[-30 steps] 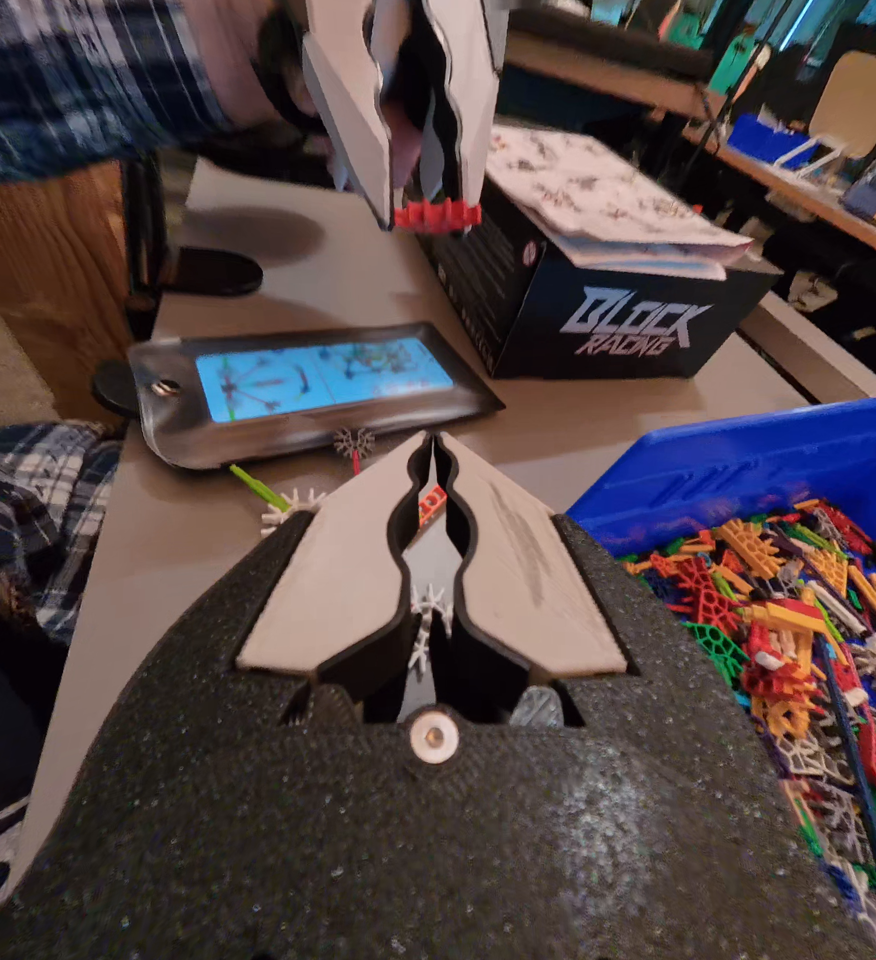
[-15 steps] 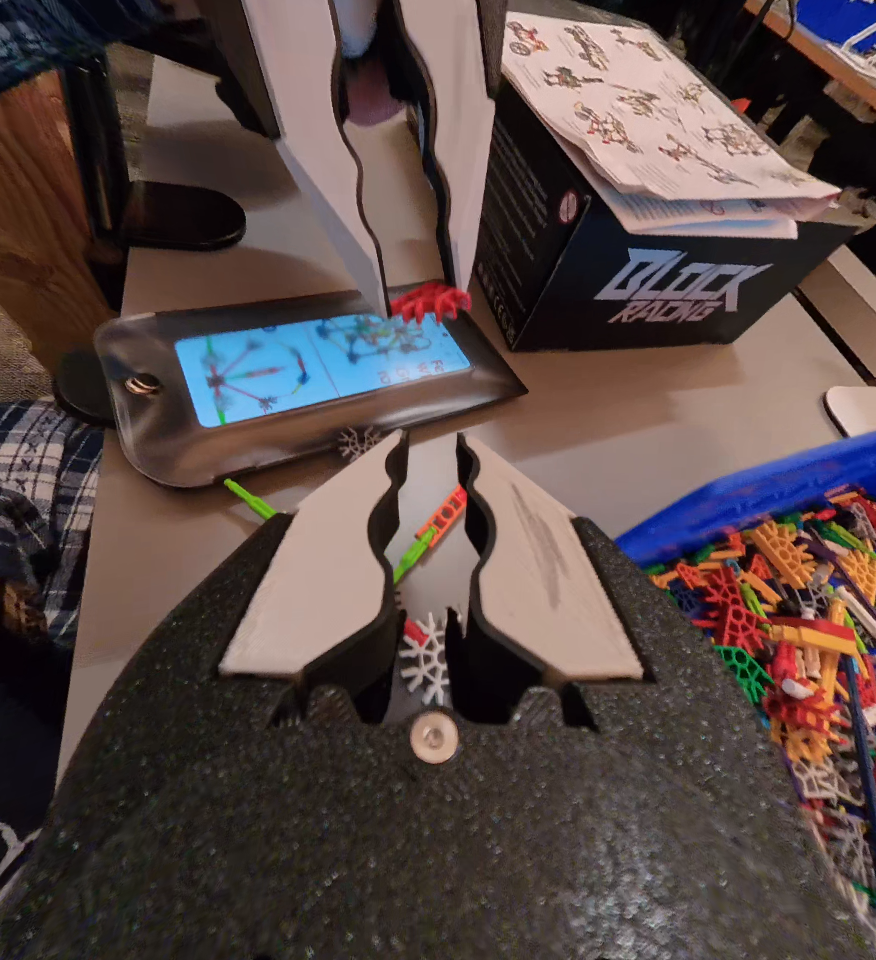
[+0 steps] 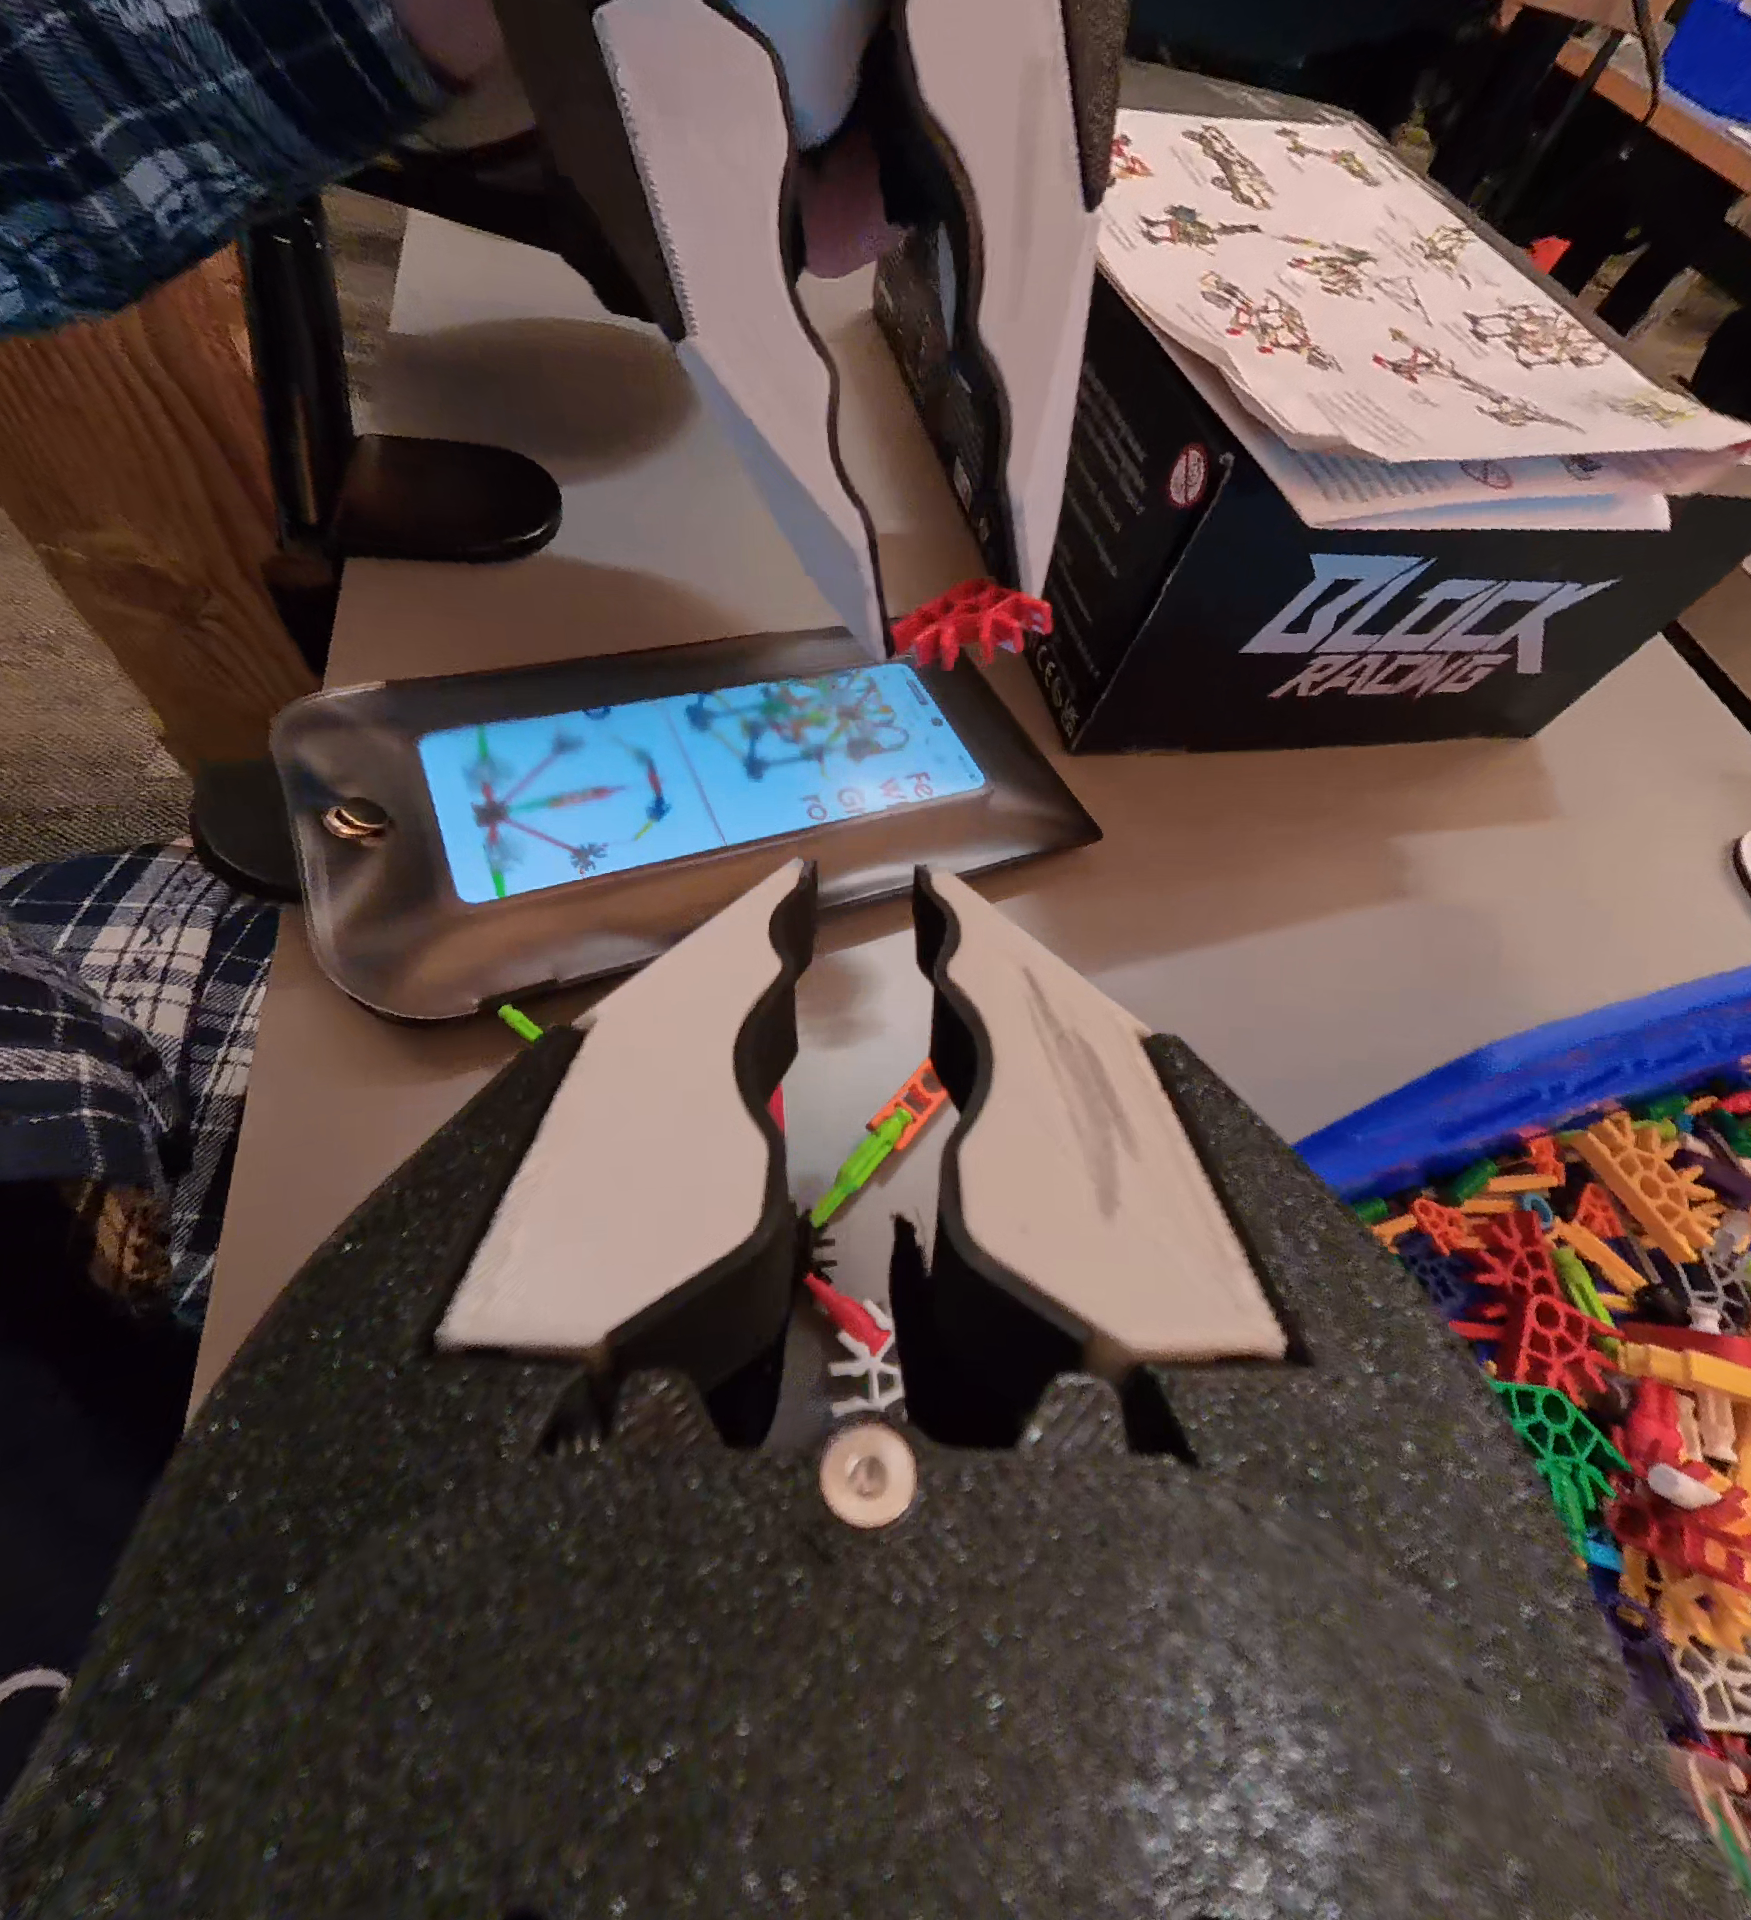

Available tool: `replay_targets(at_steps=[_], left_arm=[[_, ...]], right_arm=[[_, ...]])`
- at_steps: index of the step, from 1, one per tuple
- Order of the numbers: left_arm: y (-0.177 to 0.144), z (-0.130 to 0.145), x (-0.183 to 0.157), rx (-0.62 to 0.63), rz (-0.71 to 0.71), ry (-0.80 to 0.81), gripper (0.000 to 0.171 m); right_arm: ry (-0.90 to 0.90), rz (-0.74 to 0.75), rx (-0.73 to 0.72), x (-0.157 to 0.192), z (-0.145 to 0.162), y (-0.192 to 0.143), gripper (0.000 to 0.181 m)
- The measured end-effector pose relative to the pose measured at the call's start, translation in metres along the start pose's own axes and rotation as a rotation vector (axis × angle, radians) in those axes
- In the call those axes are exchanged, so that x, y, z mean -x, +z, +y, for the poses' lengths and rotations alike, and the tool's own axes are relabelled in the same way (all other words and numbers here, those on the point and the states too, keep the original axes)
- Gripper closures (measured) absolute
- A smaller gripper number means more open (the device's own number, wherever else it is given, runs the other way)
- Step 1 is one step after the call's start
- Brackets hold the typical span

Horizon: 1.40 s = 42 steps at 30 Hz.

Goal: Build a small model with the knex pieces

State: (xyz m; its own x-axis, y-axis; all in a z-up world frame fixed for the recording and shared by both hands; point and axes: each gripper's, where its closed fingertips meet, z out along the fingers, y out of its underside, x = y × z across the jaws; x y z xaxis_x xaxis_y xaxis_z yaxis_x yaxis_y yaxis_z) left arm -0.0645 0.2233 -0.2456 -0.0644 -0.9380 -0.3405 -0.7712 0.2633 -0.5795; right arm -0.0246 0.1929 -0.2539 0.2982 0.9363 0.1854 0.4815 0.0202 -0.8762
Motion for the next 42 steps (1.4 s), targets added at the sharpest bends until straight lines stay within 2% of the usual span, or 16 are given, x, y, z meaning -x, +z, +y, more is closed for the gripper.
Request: replay_targets(at_steps=[8, 15, 20, 24, 29, 31, 33, 34, 35, 39, 40, 42], left_arm=[[-0.002, -0.013, 0.006, -0.046, 0.001, 0.013, 0.146], [0.005, -0.068, 0.04, -0.058, 0.017, 0.144, 0.146], [0.04, -0.11, 0.068, -0.022, 0.095, 0.249, 0.146], [0.079, -0.131, 0.089, 0.047, 0.156, 0.311, 0.146], [0.13, -0.124, 0.105, 0.243, 0.241, 0.363, 0.146], [0.148, -0.113, 0.121, 0.333, 0.214, 0.388, 0.145], [0.162, -0.113, 0.127, 0.325, 0.227, 0.353, 0.145], [0.167, -0.113, 0.128, 0.322, 0.251, 0.321, 0.138], [0.171, -0.109, 0.134, 0.338, 0.233, 0.309, 0.122], [0.172, -0.105, 0.155, 0.357, 0.138, 0.308, 0.089], [0.168, -0.107, 0.157, 0.352, 0.128, 0.311, 0.091], [0.159, -0.109, 0.15, 0.338, 0.183, 0.316, 0.113]], right_arm=[[-0.074, -0.028, -0.044, 0.009, -0.003, -0.006, 0.164], [-0.093, -0.002, -0.146, 0.008, 0.003, -0.033, 0.169], [-0.076, 0.05, -0.174, -0.008, 0.009, -0.05, 0.171], [-0.025, 0.054, -0.215, -0.018, 0.013, -0.061, 0.171], [0.035, 0.059, -0.248, -0.029, 0.015, -0.069, 0.171], [0.016, 0.067, -0.247, -0.028, 0.015, -0.07, 0.172], [-0.009, 0.076, -0.229, -0.027, 0.017, -0.069, 0.172], [-0.017, 0.077, -0.226, -0.027, 0.017, -0.069, 0.172], [-0.019, 0.076, -0.226, -0.026, 0.017, -0.069, 0.172], [-0.019, 0.079, -0.236, -0.026, 0.015, -0.071, 0.172], [-0.017, 0.077, -0.239, -0.026, 0.014, -0.072, 0.172], [-0.022, 0.075, -0.239, -0.025, 0.014, -0.072, 0.172]])
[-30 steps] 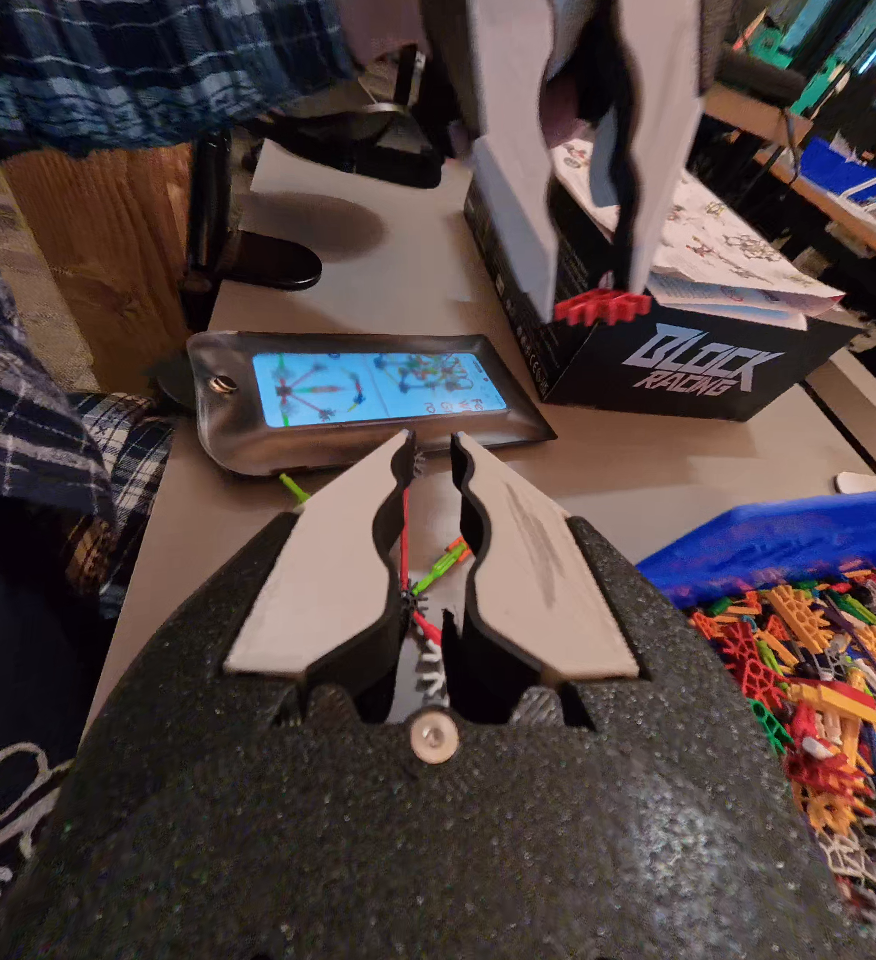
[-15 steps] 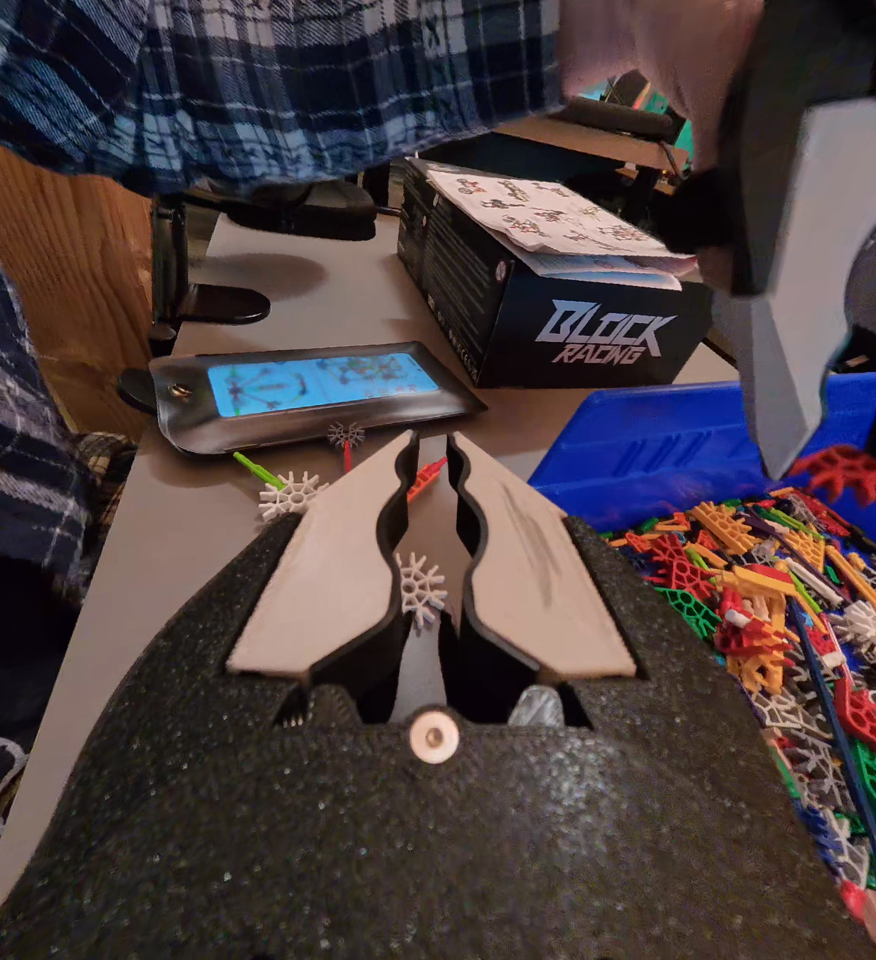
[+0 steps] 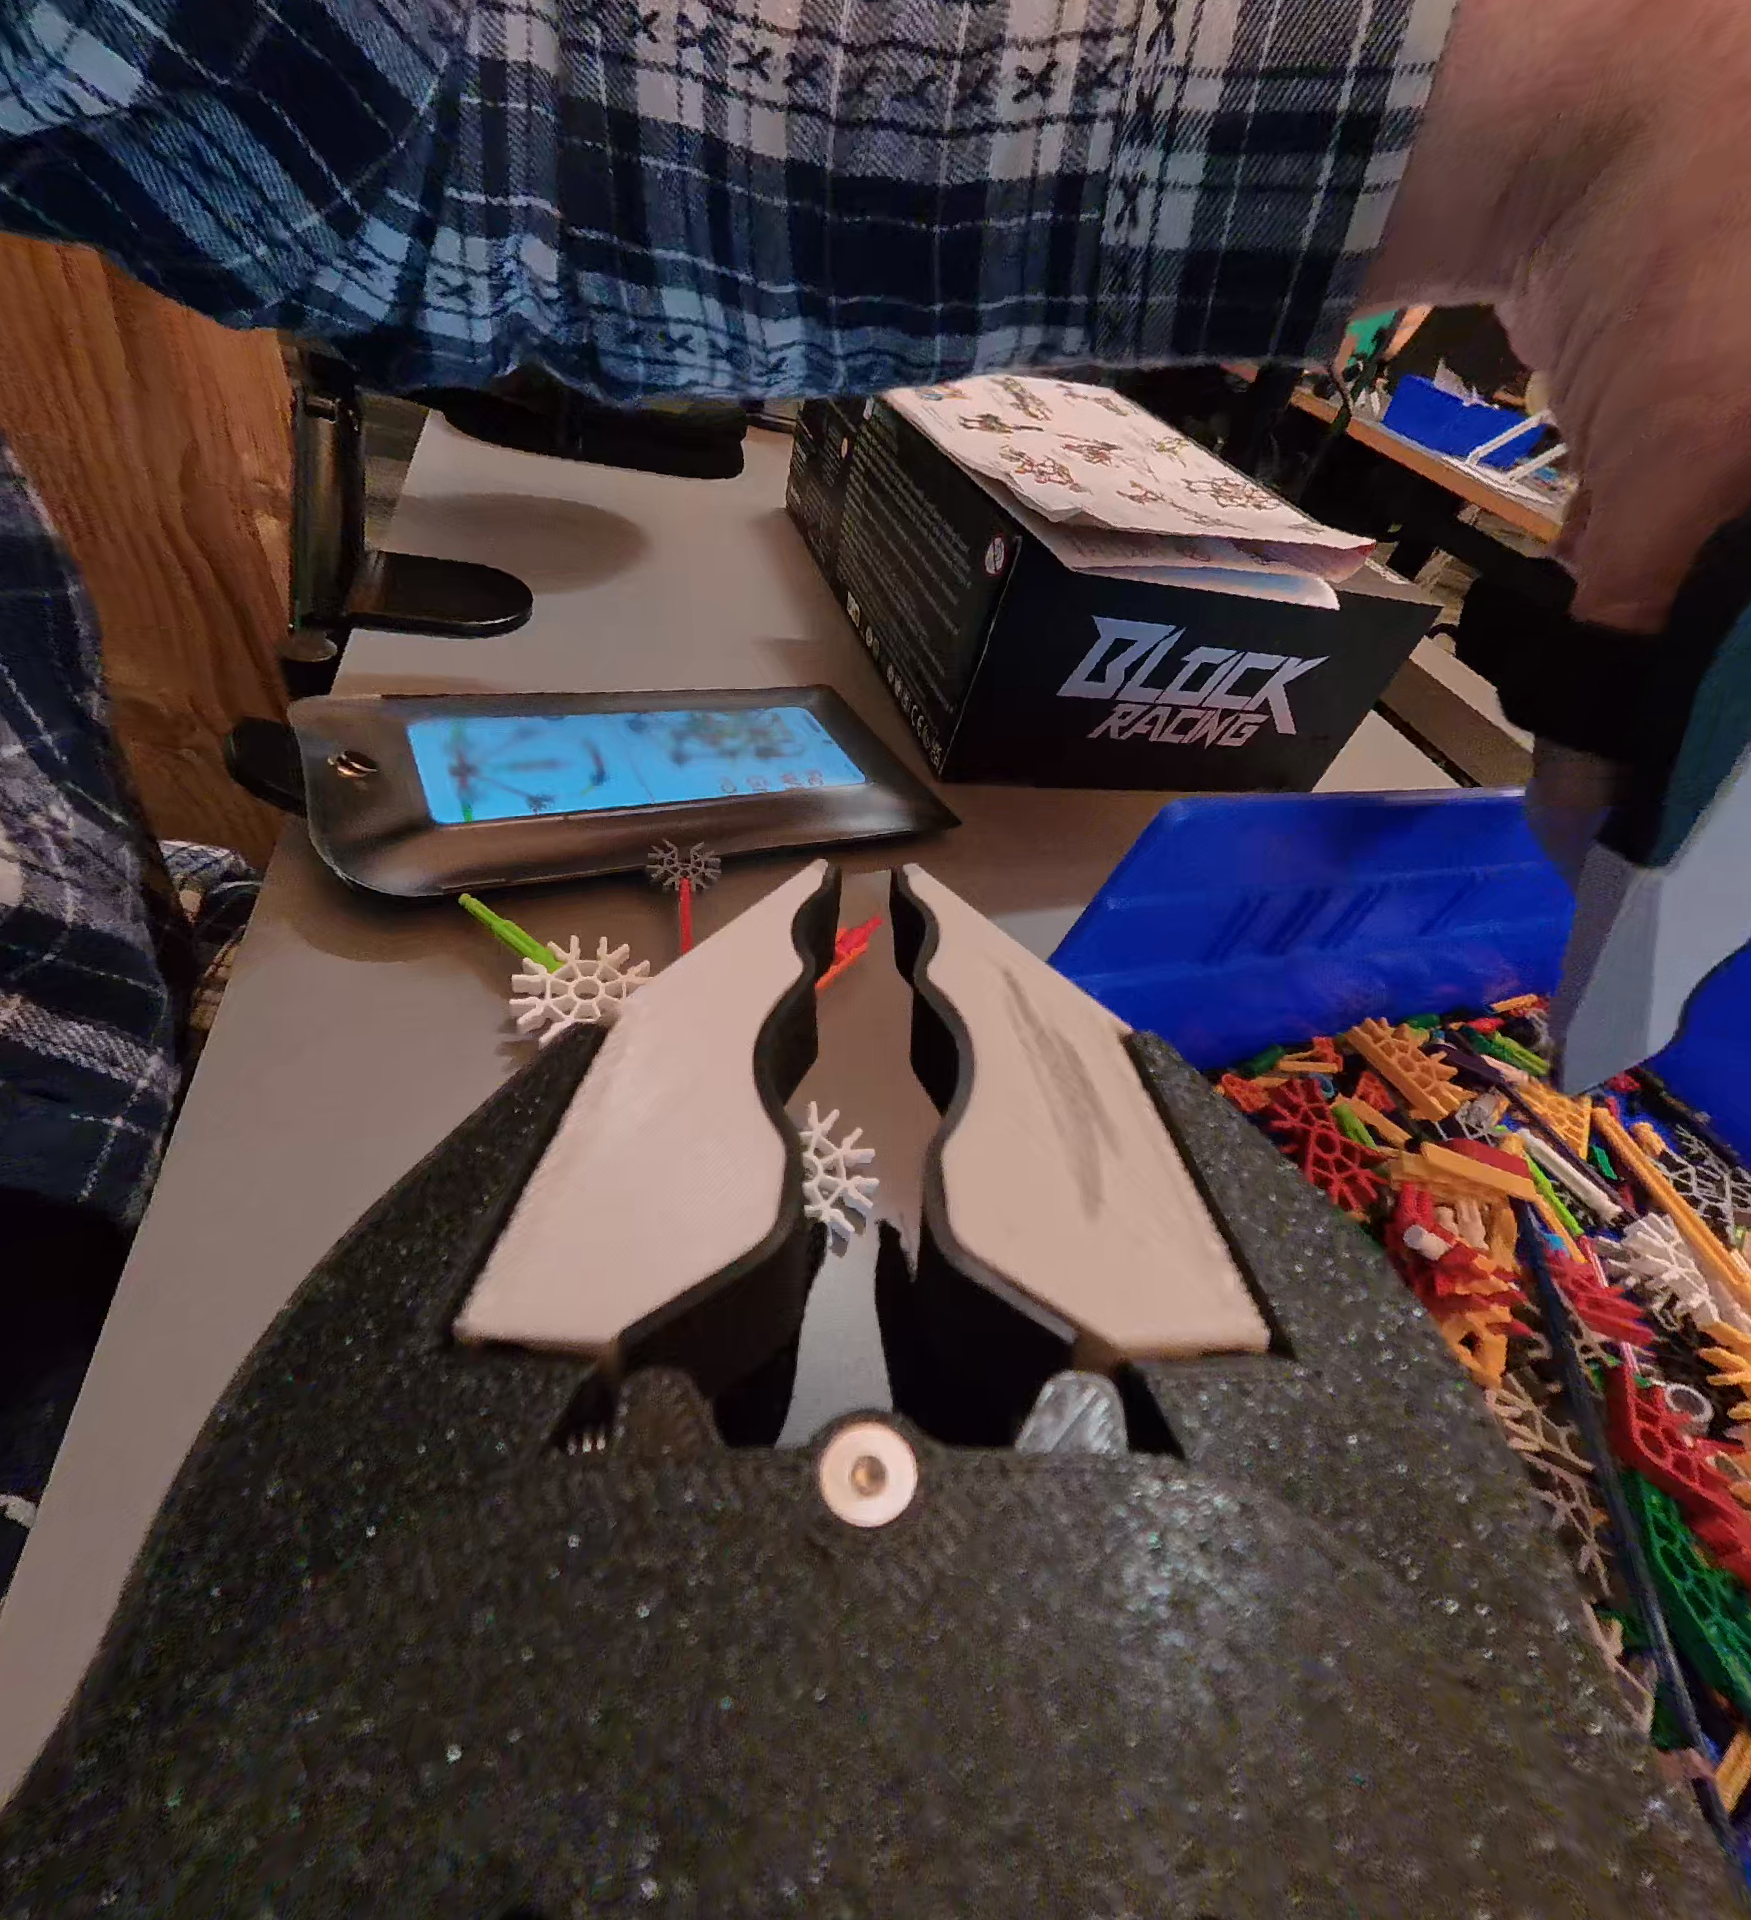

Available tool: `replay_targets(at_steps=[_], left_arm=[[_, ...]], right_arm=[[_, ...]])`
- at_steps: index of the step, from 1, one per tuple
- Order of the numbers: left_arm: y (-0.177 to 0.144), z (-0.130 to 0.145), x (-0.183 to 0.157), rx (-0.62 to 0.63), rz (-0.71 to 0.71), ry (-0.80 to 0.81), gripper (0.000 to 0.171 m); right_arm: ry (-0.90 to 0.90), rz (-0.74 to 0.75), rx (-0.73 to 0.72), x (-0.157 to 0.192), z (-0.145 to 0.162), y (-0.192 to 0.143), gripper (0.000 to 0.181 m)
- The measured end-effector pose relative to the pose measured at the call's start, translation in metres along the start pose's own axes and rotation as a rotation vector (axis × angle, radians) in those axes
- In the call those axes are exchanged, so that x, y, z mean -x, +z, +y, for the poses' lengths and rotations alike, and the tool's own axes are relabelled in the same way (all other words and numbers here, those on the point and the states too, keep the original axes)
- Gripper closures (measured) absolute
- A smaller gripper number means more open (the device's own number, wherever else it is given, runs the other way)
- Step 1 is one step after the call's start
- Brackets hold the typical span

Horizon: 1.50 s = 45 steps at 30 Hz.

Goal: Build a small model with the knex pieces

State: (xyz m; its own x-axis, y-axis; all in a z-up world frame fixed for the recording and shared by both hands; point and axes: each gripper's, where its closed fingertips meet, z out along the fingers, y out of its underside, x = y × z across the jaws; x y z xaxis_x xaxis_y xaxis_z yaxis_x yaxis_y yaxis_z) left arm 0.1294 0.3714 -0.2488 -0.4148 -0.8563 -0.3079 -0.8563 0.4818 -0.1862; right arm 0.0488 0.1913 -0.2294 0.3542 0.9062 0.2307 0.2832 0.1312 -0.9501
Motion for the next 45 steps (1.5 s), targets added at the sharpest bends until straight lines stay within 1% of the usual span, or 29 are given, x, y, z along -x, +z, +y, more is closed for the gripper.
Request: replay_targets(at_steps=[3, 7, 8, 9, 10, 11, 14, 16, 19, 20, 23, 25, 26, 27, 28, 30, 32, 35, 39, 42, 45], left_arm=[[-0.007, -0.006, -0.028, -0.032, 0.158, 0.01, 0.141], [-0.001, -0.001, -0.068, 0.055, 0.349, 0.075, 0.149], [0.001, -0.001, -0.073, 0.07, 0.372, 0.093, 0.149], [0.004, -0.008, -0.075, 0.047, 0.38, 0.108, 0.149], [0.005, -0.019, -0.081, 0.007, 0.418, 0.108, 0.148], [0.007, -0.028, -0.083, -0.023, 0.437, 0.113, 0.145], [0.022, -0.048, -0.073, -0.077, 0.387, 0.149, 0.141], [0.029, -0.061, -0.06, -0.12, 0.327, 0.155, 0.14], [0.034, -0.074, -0.066, -0.173, 0.419, 0.131, 0.14], [0.04, -0.071, -0.067, -0.149, 0.438, 0.13, 0.14], [0.059, -0.049, -0.057, -0.044, 0.427, 0.109, 0.139], [0.065, -0.033, -0.046, 0.017, 0.406, 0.087, 0.141], [0.066, -0.029, -0.041, 0.025, 0.396, 0.079, 0.141], [0.066, -0.022, -0.034, 0.052, 0.381, 0.074, 0.137], [0.067, -0.015, -0.024, 0.086, 0.336, 0.073, 0.132], [0.069, 0.003, 0.0, 0.158, 0.236, 0.063, 0.134], [0.064, 0.007, 0.014, 0.148, 0.198, 0.021, 0.132], [0.051, 0.003, 0.021, 0.096, 0.181, 0.015, 0.133], [0.032, -0.023, 0.0, -0.032, 0.273, 0.03, 0.135], [0.03, -0.047, -0.031, -0.121, 0.368, 0.08, 0.143], [0.044, -0.045, -0.05, -0.063, 0.414, 0.122, 0.149]], right_arm=[[-0.009, -0.008, 0.003, 0.002, 0.0, 0.0, 0.172], [-0.001, -0.009, -0.002, 0.002, -0.001, -0.001, 0.173], [0.001, -0.009, -0.006, 0.002, -0.001, -0.001, 0.173], [0.005, -0.011, -0.008, 0.002, -0.002, -0.001, 0.173], [0.009, -0.011, -0.007, 0.002, -0.001, -0.001, 0.173], [0.011, -0.011, -0.005, 0.002, -0.001, -0.001, 0.174], [0.014, -0.013, -0.006, 0.002, -0.001, -0.001, 0.174], [0.018, -0.011, -0.01, 0.002, -0.001, -0.001, 0.174], [0.03, -0.012, -0.015, 0.001, -0.002, -0.002, 0.174], [0.031, -0.013, -0.015, 0.001, -0.002, -0.001, 0.174], [0.034, -0.014, -0.016, 0.001, -0.002, -0.001, 0.174], [0.036, -0.013, -0.017, 0.001, -0.002, -0.001, 0.174], [0.038, -0.013, -0.017, 0.001, -0.002, -0.001, 0.174], [0.041, -0.013, -0.017, 0.001, -0.002, -0.001, 0.174], [0.042, -0.013, -0.018, 0.001, -0.002, -0.001, 0.174], [0.042, -0.013, -0.019, 0.001, -0.002, -0.001, 0.174], [0.042, -0.013, -0.021, 0.001, -0.003, -0.001, 0.174], [0.045, -0.013, -0.025, 0.001, -0.003, -0.001, 0.174], [0.045, -0.013, -0.026, 0.001, -0.004, -0.001, 0.174], [0.045, -0.011, -0.022, 0.001, -0.003, 0.0, 0.175], [0.048, -0.006, -0.022, 0.0, -0.002, 0.0, 0.175]])
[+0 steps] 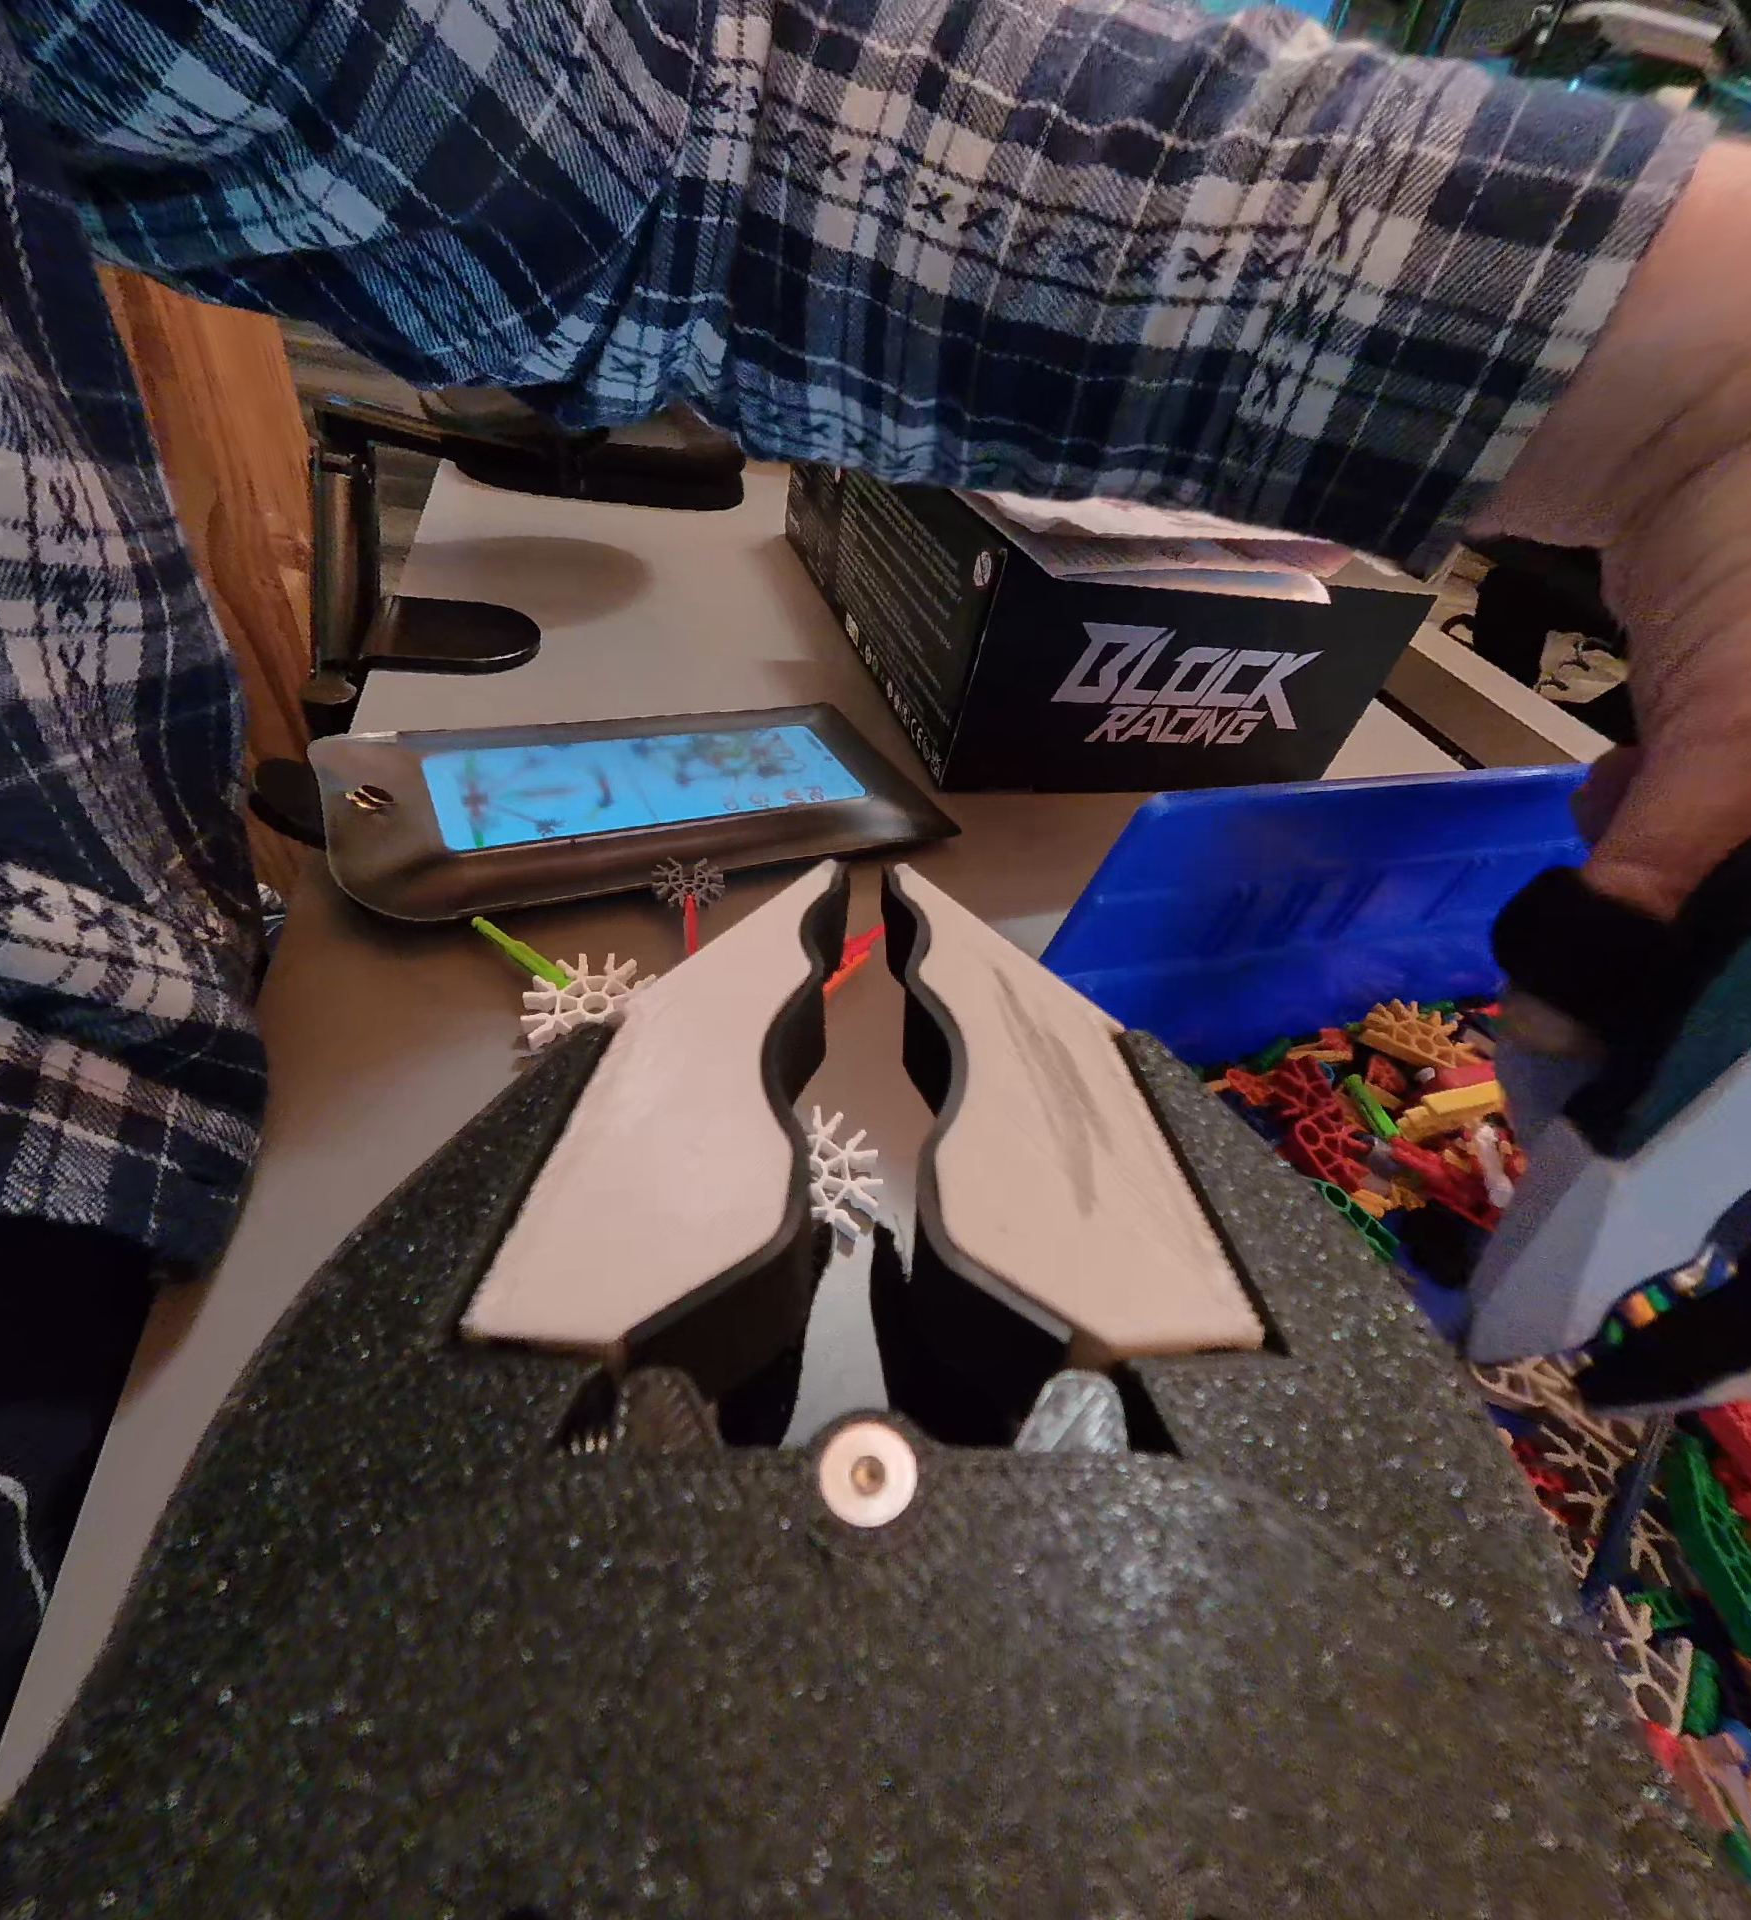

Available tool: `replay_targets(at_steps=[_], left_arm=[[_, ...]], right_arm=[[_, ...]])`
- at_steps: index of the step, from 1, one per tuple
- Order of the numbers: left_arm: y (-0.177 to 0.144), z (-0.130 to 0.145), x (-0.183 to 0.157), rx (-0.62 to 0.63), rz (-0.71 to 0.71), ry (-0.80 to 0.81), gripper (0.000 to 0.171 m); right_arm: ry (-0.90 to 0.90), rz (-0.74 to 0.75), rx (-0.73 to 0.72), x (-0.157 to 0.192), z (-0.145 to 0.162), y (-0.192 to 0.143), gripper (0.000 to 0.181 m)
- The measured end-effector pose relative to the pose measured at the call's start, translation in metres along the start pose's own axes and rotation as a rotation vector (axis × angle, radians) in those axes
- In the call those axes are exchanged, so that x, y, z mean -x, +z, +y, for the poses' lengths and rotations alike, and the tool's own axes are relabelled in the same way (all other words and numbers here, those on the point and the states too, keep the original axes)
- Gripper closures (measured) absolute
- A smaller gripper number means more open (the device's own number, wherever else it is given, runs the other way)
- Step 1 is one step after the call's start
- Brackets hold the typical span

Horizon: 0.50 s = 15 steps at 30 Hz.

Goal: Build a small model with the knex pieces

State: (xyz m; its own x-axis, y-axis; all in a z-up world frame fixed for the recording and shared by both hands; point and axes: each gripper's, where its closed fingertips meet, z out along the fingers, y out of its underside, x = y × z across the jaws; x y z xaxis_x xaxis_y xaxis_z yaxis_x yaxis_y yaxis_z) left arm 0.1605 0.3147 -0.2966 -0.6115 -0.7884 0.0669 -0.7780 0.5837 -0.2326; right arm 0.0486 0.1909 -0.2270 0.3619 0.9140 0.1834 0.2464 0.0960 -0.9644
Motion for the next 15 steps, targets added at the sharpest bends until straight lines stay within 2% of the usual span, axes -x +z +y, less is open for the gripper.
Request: replay_targets(at_steps=[5, 8, 10, 13, 15], left_arm=[[0.02, 0.003, 0.006, 0.004, 0.026, -0.035, 0.145], [0.018, 0.016, 0.028, 0.043, -0.051, -0.108, 0.129], [0.012, 0.017, 0.042, 0.022, -0.123, -0.123, 0.132], [0.008, 0.0, 0.029, -0.069, -0.074, -0.074, 0.14], [0.012, -0.002, 0.022, -0.059, -0.056, -0.05, 0.143]], right_arm=[[0.002, 0.004, 0.004, -0.001, 0.001, 0.0, 0.176], [0.001, 0.007, 0.002, -0.001, 0.0, 0.0, 0.176], [0.002, 0.008, 0.0, -0.001, 0.0, 0.0, 0.176], [0.004, 0.007, -0.002, -0.001, -0.001, 0.0, 0.176], [0.001, 0.007, -0.001, -0.001, -0.001, 0.0, 0.176]])
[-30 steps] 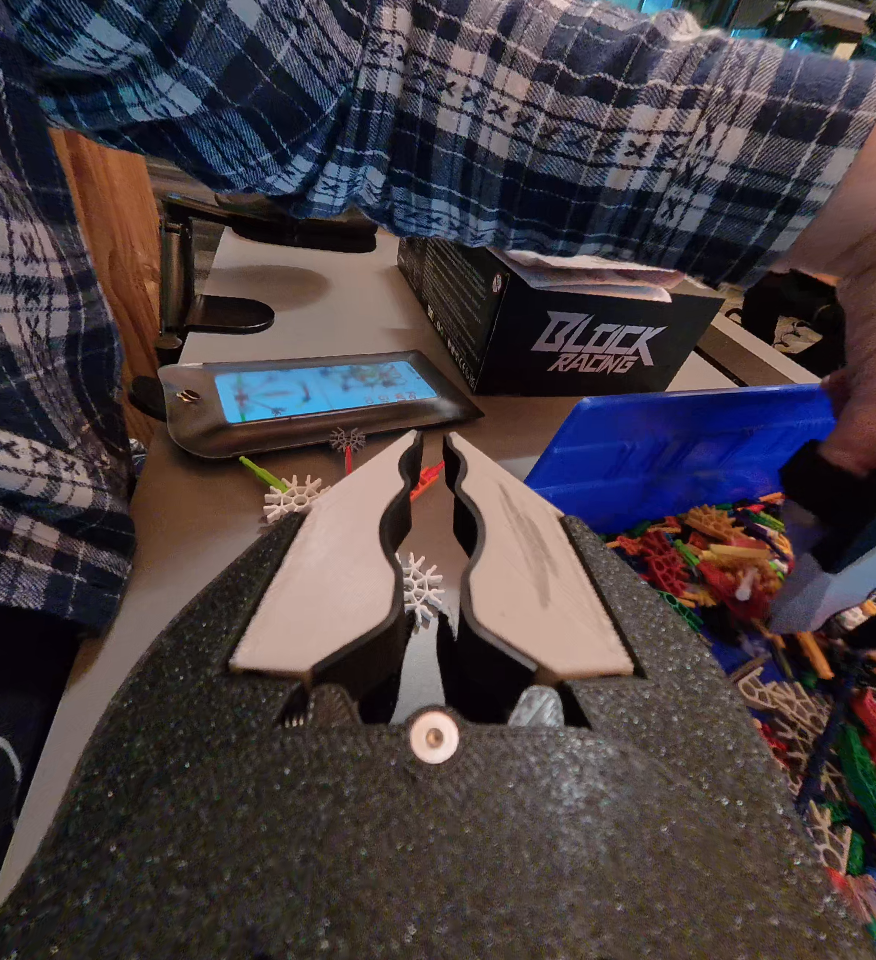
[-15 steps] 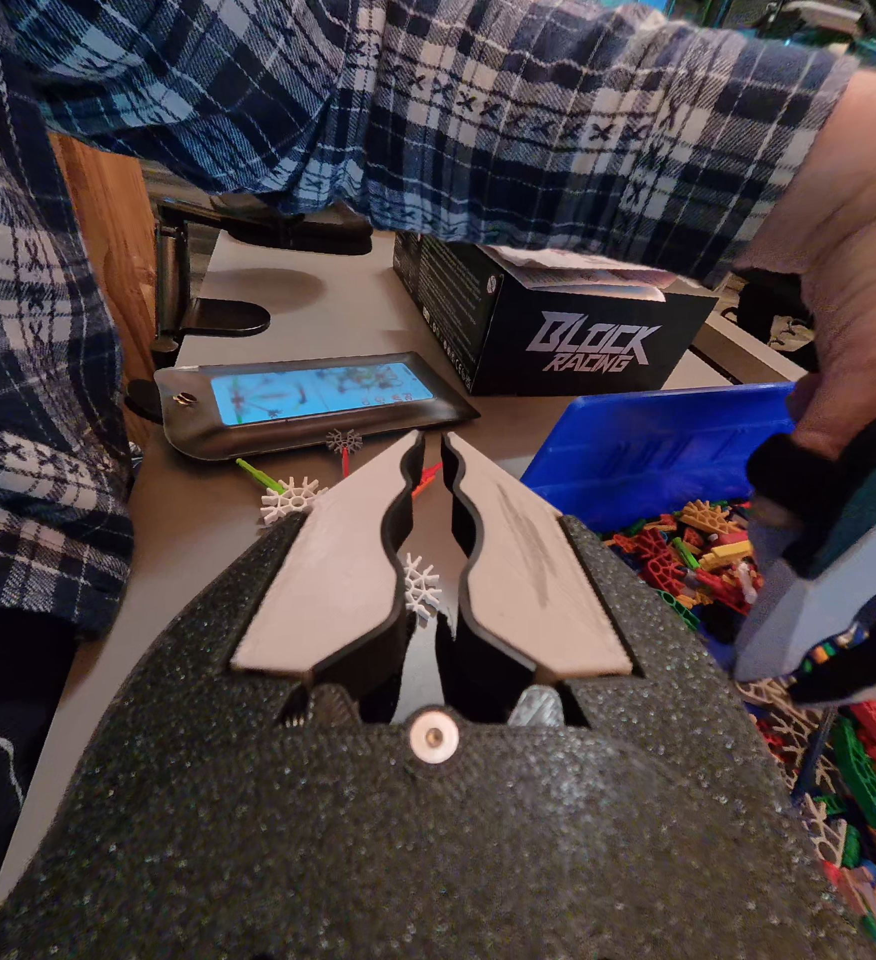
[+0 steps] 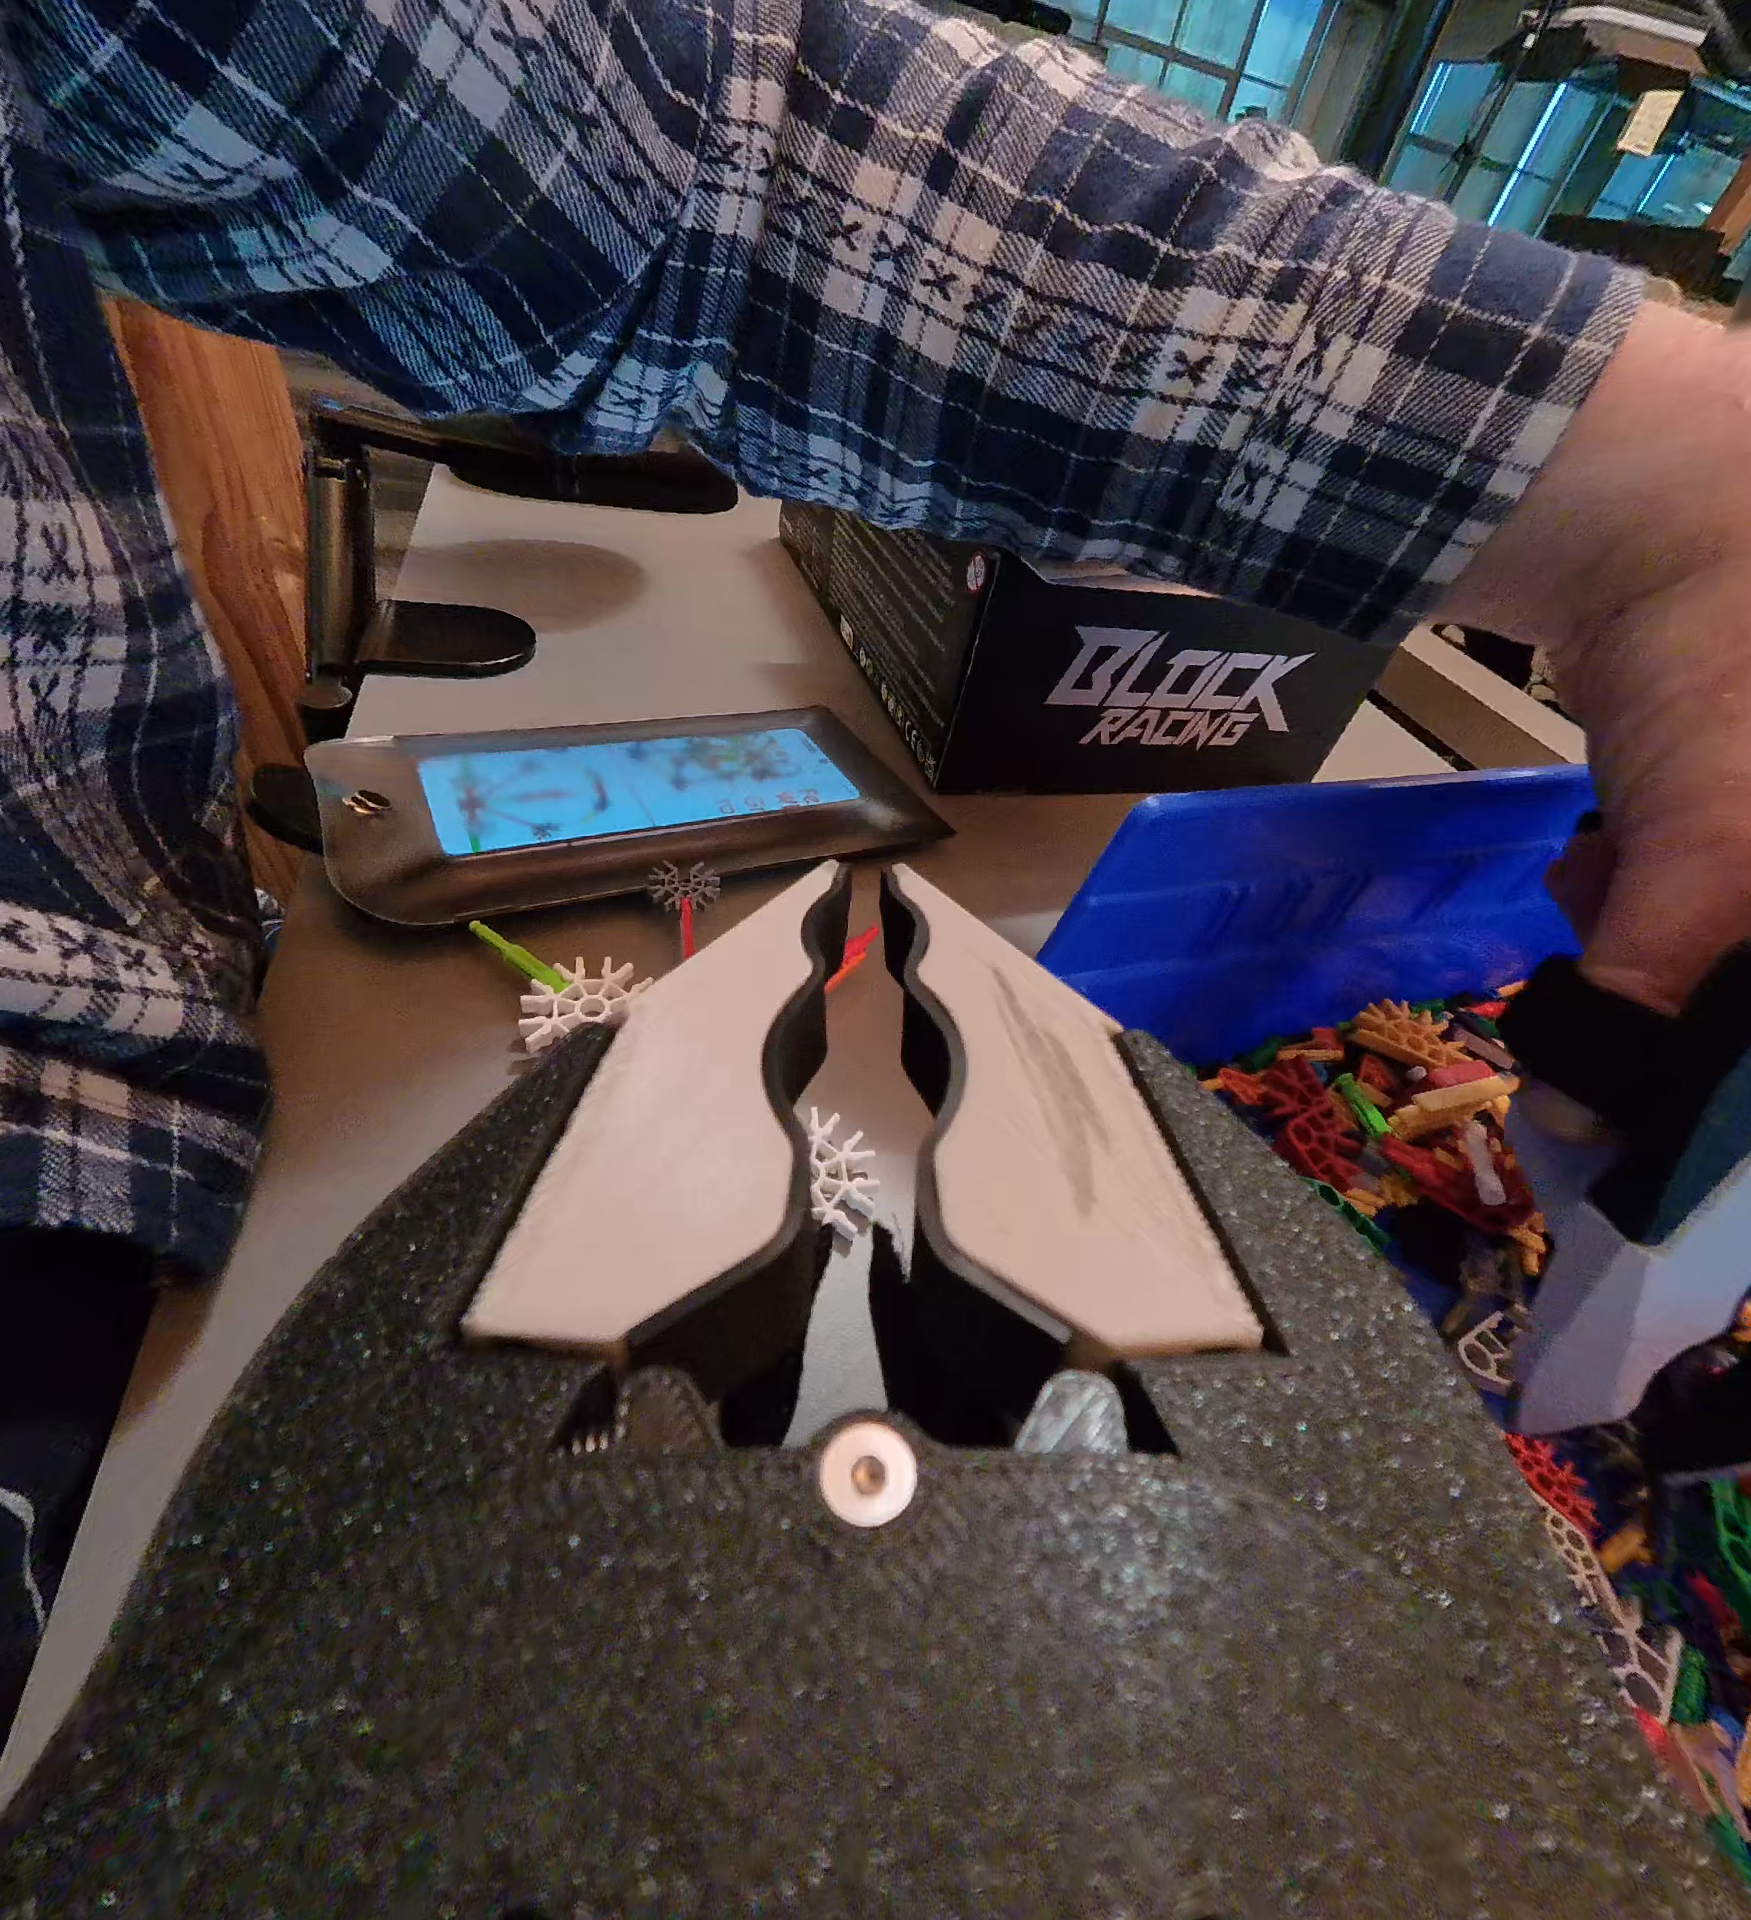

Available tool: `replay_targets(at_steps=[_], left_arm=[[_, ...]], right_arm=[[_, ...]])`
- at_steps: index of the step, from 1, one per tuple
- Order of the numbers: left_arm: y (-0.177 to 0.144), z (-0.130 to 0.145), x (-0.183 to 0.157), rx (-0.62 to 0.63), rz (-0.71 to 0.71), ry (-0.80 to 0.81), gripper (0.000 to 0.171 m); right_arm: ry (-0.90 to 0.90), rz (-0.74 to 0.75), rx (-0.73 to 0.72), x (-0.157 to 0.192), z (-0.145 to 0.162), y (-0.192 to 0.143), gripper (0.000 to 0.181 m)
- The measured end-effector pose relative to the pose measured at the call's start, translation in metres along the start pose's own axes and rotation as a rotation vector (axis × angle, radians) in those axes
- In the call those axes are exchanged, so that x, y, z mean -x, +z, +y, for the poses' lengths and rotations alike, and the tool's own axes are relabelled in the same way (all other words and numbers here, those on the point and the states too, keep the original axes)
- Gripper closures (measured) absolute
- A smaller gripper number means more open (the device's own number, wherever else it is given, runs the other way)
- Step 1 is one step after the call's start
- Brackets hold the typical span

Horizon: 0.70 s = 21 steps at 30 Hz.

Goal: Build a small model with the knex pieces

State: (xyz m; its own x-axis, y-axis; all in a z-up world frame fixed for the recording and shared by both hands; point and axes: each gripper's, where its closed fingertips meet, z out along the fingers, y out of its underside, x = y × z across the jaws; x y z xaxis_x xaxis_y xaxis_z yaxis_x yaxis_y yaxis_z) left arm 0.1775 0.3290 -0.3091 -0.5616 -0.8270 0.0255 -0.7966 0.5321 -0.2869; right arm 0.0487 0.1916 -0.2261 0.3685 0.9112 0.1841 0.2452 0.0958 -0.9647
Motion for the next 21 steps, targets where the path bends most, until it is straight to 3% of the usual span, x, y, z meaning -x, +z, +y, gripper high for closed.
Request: replay_targets(at_steps=[5, 14, 21], left_arm=[[0.011, -0.001, -0.003, 0.002, 0.039, -0.014, 0.154], [0.013, 0.004, 0.0, 0.026, 0.018, -0.044, 0.152], [0.012, 0.001, 0.0, -0.007, -0.027, -0.023, 0.163]], right_arm=[[0.001, 0.007, 0.004, -0.002, 0.001, 0.0, 0.176], [-0.002, 0.006, 0.005, -0.001, 0.001, 0.0, 0.177], [-0.001, 0.013, 0.002, -0.003, 0.0, 0.0, 0.177]])
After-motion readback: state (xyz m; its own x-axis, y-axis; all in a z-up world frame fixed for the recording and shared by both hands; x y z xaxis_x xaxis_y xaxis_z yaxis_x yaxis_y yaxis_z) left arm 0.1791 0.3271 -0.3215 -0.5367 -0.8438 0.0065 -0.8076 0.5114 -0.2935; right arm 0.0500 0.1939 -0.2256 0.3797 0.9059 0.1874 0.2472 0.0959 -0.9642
